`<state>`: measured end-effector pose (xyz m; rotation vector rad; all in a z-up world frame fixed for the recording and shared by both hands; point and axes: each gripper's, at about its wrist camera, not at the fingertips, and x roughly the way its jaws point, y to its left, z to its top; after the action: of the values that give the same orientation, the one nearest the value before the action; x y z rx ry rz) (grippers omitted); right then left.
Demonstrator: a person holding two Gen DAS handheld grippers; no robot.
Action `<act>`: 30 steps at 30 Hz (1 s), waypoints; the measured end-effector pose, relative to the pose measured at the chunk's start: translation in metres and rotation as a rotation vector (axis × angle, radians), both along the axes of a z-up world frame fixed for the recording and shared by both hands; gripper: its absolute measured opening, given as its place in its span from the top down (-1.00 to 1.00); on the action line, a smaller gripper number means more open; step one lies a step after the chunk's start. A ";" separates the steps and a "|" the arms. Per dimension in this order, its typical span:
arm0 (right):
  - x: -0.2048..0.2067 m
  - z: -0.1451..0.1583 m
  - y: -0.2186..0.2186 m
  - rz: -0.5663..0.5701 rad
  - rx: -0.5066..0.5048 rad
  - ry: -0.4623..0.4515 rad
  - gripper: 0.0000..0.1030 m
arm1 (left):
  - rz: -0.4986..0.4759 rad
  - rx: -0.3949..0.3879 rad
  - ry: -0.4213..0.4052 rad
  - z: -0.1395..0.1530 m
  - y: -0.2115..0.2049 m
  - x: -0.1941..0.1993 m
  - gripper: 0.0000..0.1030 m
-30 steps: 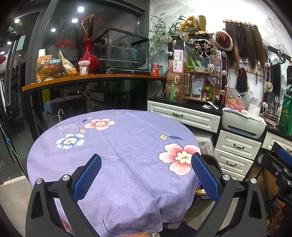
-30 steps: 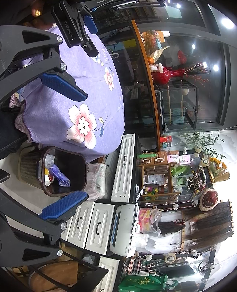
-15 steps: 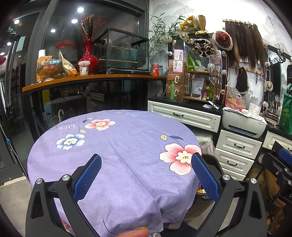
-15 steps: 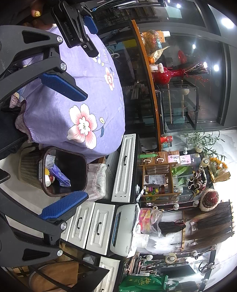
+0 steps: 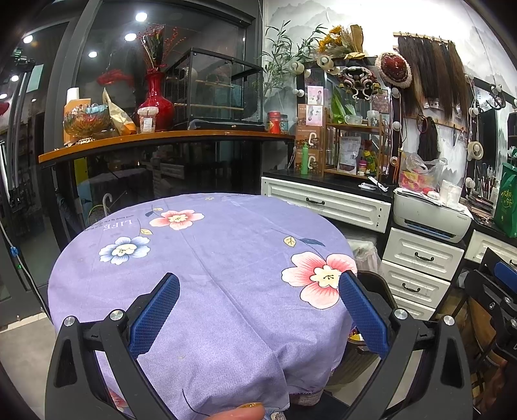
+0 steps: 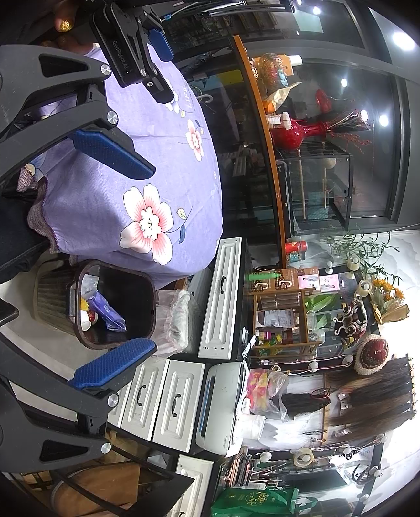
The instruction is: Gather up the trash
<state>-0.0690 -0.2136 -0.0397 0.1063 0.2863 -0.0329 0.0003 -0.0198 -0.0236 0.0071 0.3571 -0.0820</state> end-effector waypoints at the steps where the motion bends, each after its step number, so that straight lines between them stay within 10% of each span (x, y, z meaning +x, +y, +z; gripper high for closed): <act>1: 0.000 0.000 0.000 0.001 0.000 0.000 -0.89 | -0.001 0.001 0.001 -0.001 0.000 0.000 -0.89; 30: 0.001 0.002 0.000 -0.001 0.000 0.002 -0.89 | -0.004 0.004 0.003 -0.002 0.002 0.001 -0.89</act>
<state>-0.0677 -0.2136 -0.0374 0.1065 0.2887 -0.0337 0.0012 -0.0176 -0.0256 0.0114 0.3601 -0.0849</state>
